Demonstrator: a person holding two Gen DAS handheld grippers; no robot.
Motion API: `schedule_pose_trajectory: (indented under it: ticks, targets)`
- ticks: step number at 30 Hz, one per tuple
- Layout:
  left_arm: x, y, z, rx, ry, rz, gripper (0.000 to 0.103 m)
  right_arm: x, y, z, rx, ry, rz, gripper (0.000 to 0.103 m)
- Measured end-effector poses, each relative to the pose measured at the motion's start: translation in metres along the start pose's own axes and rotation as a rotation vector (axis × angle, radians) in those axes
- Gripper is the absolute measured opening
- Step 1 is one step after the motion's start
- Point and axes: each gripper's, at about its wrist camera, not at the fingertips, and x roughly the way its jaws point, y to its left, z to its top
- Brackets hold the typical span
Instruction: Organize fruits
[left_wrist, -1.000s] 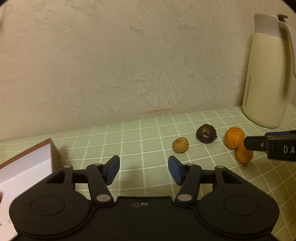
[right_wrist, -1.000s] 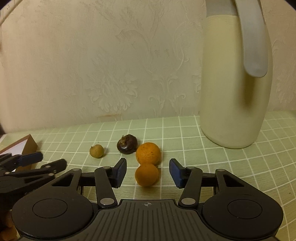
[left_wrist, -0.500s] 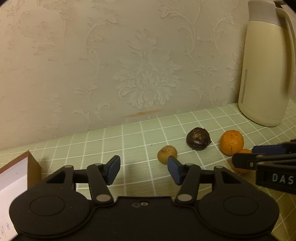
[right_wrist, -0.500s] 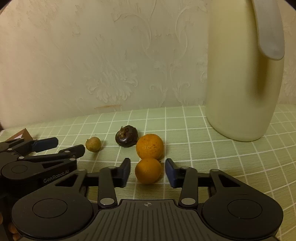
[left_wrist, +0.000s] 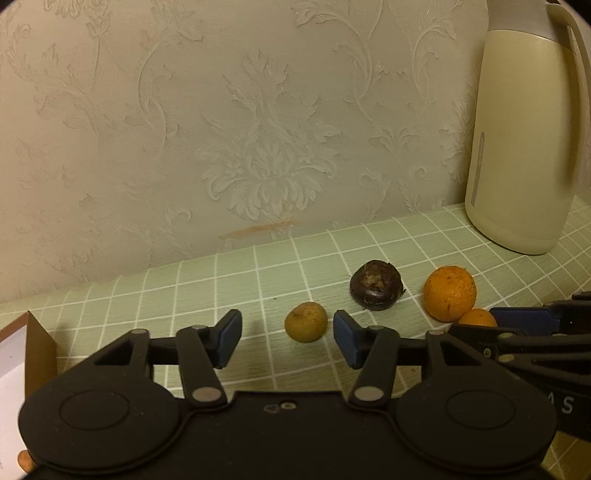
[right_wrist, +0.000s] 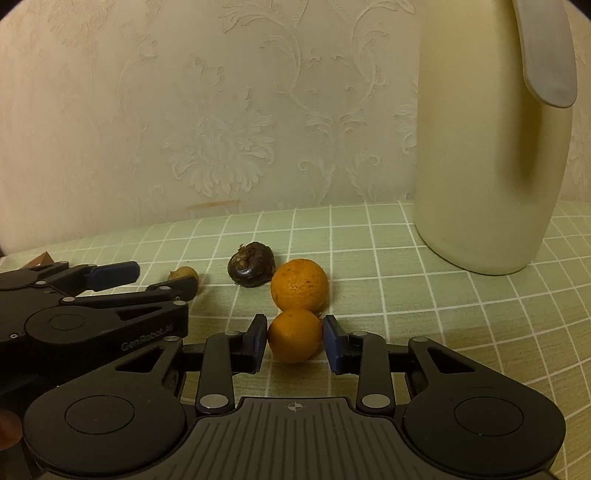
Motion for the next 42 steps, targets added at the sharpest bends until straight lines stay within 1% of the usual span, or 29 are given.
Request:
schedule_pose_trajectory:
  ticks: [2,3,4,6,14,22,27,32,37,42]
  targets:
    - [0.002,0.0,0.0,0.0,0.006,-0.006,0.036,0.0,0.0,0.0,0.001,0.001,0.001,0.033]
    - [0.003,-0.001,0.0,-0.001,0.009,-0.011,0.03,0.0,0.0,0.0,0.003,0.002,0.001,0.033]
    - [0.004,-0.001,0.0,-0.002,0.014,-0.014,0.028,0.0,-0.001,0.0,0.004,0.002,0.001,0.033]
    - [0.006,-0.001,0.0,-0.007,0.023,-0.02,0.017,0.0,0.0,0.0,0.005,0.002,-0.001,0.033]
    - [0.002,-0.001,-0.001,-0.025,0.018,-0.012,0.016,-0.007,0.002,0.002,0.0,-0.016,0.001,0.033]
    - [-0.022,0.009,0.0,-0.061,-0.014,0.019,0.016,-0.023,0.006,0.004,-0.004,-0.049,0.004,0.033]
    - [-0.05,0.023,-0.001,-0.09,-0.04,0.051,0.016,-0.039,0.014,0.009,-0.022,-0.094,0.02,0.033]
    - [-0.087,0.045,-0.004,-0.131,-0.071,0.087,0.016,-0.056,0.034,0.014,-0.039,-0.145,0.065,0.033]
    - [-0.132,0.075,-0.011,-0.162,-0.114,0.153,0.016,-0.07,0.069,0.016,-0.079,-0.187,0.122,0.033]
    - [-0.167,0.112,-0.026,-0.193,-0.131,0.236,0.016,-0.081,0.109,0.013,-0.13,-0.22,0.185,0.033]
